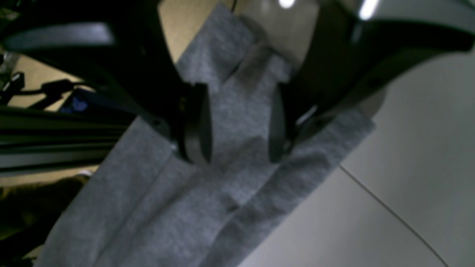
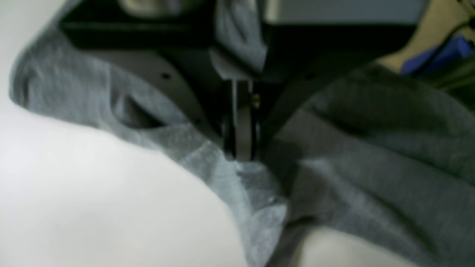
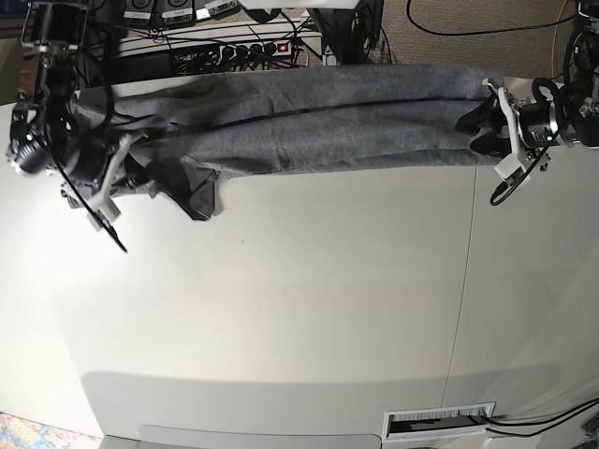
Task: Fold the T-shirt properly
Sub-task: 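Lower the folded strip and smooth it with both grippers, then grasp the strip's end with the left gripper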
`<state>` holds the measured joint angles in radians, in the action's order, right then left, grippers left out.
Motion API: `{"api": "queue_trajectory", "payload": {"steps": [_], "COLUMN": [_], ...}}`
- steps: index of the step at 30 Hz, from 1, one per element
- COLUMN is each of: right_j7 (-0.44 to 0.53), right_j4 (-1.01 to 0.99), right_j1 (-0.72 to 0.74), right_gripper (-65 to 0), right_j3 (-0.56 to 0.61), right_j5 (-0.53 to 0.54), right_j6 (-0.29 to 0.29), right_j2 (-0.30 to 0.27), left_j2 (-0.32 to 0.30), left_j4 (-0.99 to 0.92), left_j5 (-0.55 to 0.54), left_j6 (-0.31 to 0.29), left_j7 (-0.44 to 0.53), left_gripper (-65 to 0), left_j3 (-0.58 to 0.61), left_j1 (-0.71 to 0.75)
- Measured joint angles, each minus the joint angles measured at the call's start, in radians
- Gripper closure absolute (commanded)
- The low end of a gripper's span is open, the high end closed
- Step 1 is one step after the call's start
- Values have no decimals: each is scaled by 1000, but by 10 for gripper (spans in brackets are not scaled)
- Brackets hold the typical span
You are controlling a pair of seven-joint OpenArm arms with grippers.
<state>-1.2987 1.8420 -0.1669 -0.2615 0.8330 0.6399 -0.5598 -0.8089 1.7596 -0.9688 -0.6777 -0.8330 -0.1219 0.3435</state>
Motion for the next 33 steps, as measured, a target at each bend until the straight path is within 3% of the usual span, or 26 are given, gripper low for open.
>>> {"api": "queue_trajectory", "payload": {"steps": [4, 13, 16, 21, 26, 33], "right_j7": [1, 0, -2, 76, 96, 149], "right_j4": [119, 240, 240, 240, 240, 240], "right_j1": [-132, -322, -340, -334, -332, -332], "right_gripper": [0, 0, 0, 0, -183, -199], "right_j3": [-152, -435, -453, -453, -453, -453], "right_j5": [31, 85, 78, -51, -89, -84], "right_j6": [14, 35, 41, 42, 42, 41], "right_j2": [0, 0, 0, 0, 0, 4], "left_j2": [6, 97, 107, 111, 111, 111], "left_j4": [0, -1, -1, -1, -1, -1], "left_j5": [0, 0, -1, 0, 0, 0], "left_j6": [0, 3, 3, 3, 3, -12], "left_j7": [0, 0, 0, 0, 0, 0], "left_gripper": [-270, -270, -270, -270, -270, -270], "left_j3": [0, 0, 0, 0, 0, 0], "left_j1": [0, 0, 0, 0, 0, 0]}}
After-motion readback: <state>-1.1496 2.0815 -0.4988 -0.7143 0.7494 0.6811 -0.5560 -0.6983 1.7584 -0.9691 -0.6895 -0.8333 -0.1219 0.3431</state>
